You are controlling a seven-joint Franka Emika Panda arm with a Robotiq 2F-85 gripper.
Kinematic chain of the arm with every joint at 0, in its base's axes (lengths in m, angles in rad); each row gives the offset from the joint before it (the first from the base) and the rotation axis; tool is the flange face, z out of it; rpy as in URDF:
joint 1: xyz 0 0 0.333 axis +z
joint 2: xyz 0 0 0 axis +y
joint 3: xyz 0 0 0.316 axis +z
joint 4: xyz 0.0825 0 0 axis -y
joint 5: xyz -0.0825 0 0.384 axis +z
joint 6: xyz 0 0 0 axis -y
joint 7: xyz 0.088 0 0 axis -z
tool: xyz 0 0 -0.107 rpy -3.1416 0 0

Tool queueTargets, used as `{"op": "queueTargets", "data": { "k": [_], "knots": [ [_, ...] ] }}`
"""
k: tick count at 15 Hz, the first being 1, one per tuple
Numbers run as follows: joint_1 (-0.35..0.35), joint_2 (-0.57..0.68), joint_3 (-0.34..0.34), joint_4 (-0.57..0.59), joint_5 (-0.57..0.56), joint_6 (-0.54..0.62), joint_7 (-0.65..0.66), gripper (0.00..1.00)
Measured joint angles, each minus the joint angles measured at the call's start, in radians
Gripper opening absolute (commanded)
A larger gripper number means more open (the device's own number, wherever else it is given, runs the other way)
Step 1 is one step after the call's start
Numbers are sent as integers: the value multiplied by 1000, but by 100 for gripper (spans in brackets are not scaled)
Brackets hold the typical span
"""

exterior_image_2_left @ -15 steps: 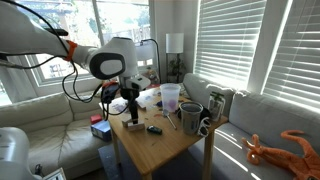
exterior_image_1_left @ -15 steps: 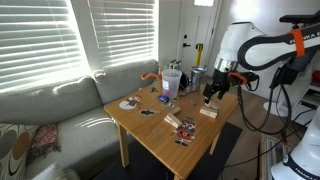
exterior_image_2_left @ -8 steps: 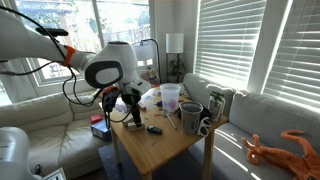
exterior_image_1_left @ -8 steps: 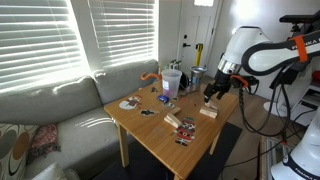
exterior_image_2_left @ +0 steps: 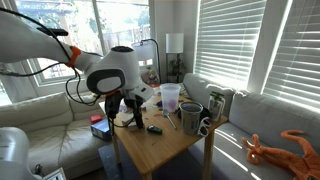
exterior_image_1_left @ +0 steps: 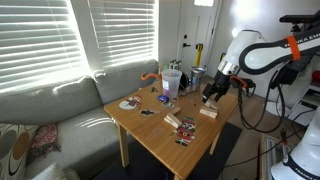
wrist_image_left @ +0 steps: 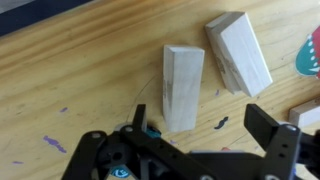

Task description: Place the toy cars next to each other on the wooden blocks

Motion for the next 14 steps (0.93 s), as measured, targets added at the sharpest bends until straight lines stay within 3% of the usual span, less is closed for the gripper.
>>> {"op": "queueTargets", "data": {
  "k": [14],
  "knots": [
    [63,69,-38,6,123,88,-148,100]
  ]
}}
